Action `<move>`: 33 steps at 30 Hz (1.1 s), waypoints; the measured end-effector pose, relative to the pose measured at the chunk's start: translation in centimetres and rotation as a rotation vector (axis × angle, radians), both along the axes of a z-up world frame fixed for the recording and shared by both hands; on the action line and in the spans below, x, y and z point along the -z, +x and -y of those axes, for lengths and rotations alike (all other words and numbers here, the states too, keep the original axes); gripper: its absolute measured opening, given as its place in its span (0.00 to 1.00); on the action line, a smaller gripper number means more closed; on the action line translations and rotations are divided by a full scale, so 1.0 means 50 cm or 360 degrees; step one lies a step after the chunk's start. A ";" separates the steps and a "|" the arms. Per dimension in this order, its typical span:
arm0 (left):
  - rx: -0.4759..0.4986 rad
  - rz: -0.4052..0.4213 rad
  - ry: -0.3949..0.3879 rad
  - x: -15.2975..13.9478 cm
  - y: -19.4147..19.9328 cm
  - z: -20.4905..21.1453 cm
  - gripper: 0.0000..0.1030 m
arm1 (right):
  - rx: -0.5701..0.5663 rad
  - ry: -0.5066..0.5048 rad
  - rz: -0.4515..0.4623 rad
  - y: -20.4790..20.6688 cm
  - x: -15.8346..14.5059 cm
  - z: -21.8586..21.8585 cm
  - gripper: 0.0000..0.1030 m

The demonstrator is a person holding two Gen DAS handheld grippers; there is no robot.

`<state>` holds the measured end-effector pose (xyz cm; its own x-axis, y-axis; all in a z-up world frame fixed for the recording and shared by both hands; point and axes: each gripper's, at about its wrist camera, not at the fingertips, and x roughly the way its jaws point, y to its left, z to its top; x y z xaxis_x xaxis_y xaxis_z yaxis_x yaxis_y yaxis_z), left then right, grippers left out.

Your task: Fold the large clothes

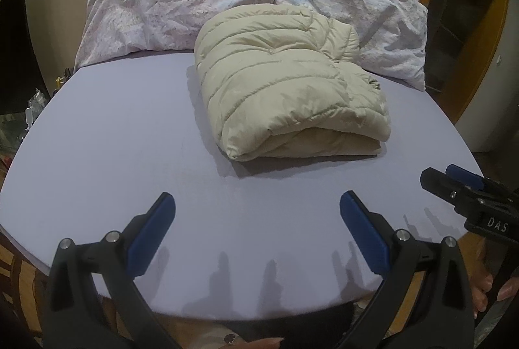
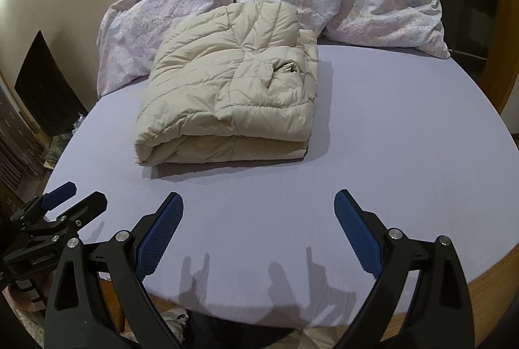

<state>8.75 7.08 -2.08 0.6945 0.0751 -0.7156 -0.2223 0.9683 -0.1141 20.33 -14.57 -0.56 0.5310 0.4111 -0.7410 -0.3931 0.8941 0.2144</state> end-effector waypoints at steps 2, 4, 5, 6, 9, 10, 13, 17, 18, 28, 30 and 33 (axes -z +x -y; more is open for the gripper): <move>-0.0001 0.0003 -0.0006 -0.006 -0.007 0.003 0.98 | -0.0006 0.0010 0.0004 -0.009 -0.004 0.001 0.93; -0.0002 -0.0001 -0.0016 -0.010 -0.012 0.004 0.98 | -0.0017 0.0015 0.0013 -0.022 -0.009 0.001 0.93; -0.0003 -0.0004 -0.0021 -0.011 -0.014 0.005 0.98 | -0.0023 0.0016 0.0018 -0.026 -0.011 0.001 0.93; -0.0008 -0.0010 -0.0026 -0.013 -0.017 0.005 0.98 | -0.0027 0.0018 0.0025 -0.032 -0.015 0.000 0.93; -0.0018 -0.0022 -0.0032 -0.016 -0.025 0.006 0.98 | -0.0035 0.0028 0.0045 -0.044 -0.025 0.001 0.93; -0.0018 -0.0027 -0.0036 -0.017 -0.028 0.006 0.98 | -0.0034 0.0030 0.0049 -0.047 -0.028 0.002 0.93; -0.0009 -0.0043 -0.0057 -0.025 -0.035 0.010 0.98 | -0.0032 0.0032 0.0047 -0.051 -0.034 0.005 0.93; -0.0006 -0.0040 -0.0045 -0.038 -0.042 0.019 0.98 | -0.0031 0.0051 0.0031 -0.057 -0.041 0.007 0.93; -0.0008 -0.0038 -0.0042 -0.040 -0.042 0.022 0.98 | -0.0031 0.0052 0.0034 -0.059 -0.043 0.008 0.93; 0.0004 -0.0051 -0.0025 -0.042 -0.029 0.032 0.98 | -0.0025 0.0053 0.0005 -0.059 -0.038 0.004 0.93; 0.0004 -0.0056 -0.0021 -0.042 -0.025 0.031 0.98 | -0.0019 0.0055 0.0001 -0.056 -0.037 0.004 0.93; 0.0010 -0.0057 -0.0017 -0.043 -0.024 0.032 0.98 | -0.0022 0.0054 0.0002 -0.055 -0.037 0.004 0.93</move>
